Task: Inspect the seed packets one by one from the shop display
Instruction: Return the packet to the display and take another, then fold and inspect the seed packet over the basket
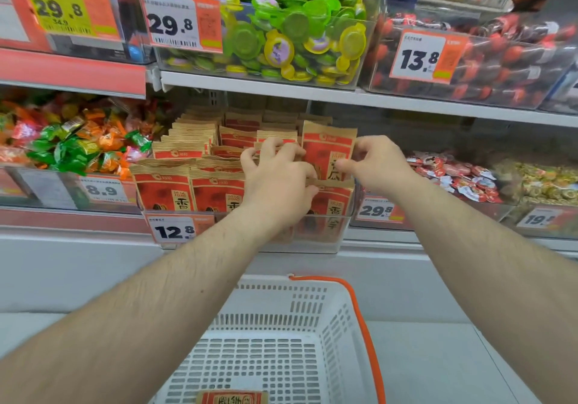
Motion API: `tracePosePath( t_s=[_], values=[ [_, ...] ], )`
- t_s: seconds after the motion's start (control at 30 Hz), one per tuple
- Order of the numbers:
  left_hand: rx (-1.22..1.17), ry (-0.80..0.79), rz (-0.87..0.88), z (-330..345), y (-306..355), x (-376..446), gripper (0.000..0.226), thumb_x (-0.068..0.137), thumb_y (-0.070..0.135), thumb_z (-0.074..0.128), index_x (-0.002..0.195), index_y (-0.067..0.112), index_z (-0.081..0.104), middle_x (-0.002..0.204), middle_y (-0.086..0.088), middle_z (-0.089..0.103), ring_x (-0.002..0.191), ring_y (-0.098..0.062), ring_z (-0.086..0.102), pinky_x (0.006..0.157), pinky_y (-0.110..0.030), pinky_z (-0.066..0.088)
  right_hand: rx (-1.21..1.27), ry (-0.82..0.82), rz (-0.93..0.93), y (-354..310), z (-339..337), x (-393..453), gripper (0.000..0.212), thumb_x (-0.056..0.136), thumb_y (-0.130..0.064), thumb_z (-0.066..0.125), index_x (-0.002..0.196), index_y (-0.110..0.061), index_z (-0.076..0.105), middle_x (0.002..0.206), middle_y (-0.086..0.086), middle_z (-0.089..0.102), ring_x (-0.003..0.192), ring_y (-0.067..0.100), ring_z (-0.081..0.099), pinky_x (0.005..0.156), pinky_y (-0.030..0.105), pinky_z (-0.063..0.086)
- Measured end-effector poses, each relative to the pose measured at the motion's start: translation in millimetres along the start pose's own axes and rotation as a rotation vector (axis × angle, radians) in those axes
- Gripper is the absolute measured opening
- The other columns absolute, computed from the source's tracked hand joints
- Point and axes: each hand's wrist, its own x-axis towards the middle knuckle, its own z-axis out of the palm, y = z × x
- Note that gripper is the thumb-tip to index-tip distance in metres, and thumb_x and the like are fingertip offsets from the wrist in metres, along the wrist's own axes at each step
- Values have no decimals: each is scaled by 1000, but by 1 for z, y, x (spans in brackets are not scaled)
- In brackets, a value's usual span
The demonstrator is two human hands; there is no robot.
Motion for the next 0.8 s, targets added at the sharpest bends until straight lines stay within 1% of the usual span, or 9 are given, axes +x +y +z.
tracePosePath(
  t_s=[0.07,0.17,0.27,0.3,0.37,0.43,0.6,0.7,0.8],
  values=[
    [-1,0,3,0,0,0,24,94,47,59,111,36,72,146,11,44,142,-23,18,115,-55,8,-6,-98,91,-1,3,2,14,91,-26,70,103,-21,72,94,-8,70,90,12,65,67,28,47],
    [2,-12,3,0,0,1,24,95,47,58,112,36,71,146,12,44,142,-22,18,116,-55,8,14,-185,177,-3,4,3,16,92,-24,67,107,-18,71,103,-3,71,99,17,65,73,32,48],
    [7,-32,-6,-3,1,2,26,95,48,59,115,36,70,146,12,44,142,-22,19,117,-56,8,104,-25,112,-1,4,-2,33,97,-33,60,127,-20,61,113,-14,60,105,11,58,73,25,46],
    [8,-39,-9,-4,2,2,27,94,49,59,116,37,70,146,12,45,142,-22,19,117,-57,7,149,79,75,-1,5,-7,31,98,-37,56,125,-21,61,109,-15,58,103,10,57,70,21,43],
    [8,-45,-18,-6,2,3,27,93,49,60,116,38,69,145,12,45,141,-21,20,117,-57,7,276,214,26,-1,6,-20,23,101,-41,48,101,-24,64,95,-16,61,94,5,59,67,20,39],
    [-3,-40,-17,-7,2,4,25,93,49,61,113,38,70,143,12,47,140,-21,22,116,-57,7,380,208,2,-1,7,-36,27,101,-39,47,89,-23,65,90,-12,63,87,2,58,68,22,40],
    [-127,139,35,-25,12,9,15,92,43,63,103,38,72,128,17,54,130,-16,33,110,-46,17,304,135,-97,0,6,-52,14,95,-31,61,94,-22,71,92,-6,69,90,10,64,72,28,51],
    [-382,217,42,-45,17,14,3,94,34,63,93,36,65,96,17,61,108,-14,53,95,-35,33,305,264,-202,-19,-8,-52,18,95,-28,62,77,-31,67,76,-12,67,74,4,62,68,29,51],
    [-761,271,32,-65,21,14,16,92,20,67,84,29,58,75,17,58,72,-2,55,74,-26,44,332,388,-322,-48,-26,-60,20,92,-30,62,72,-29,65,67,-12,63,63,1,55,62,27,46]
  ],
)
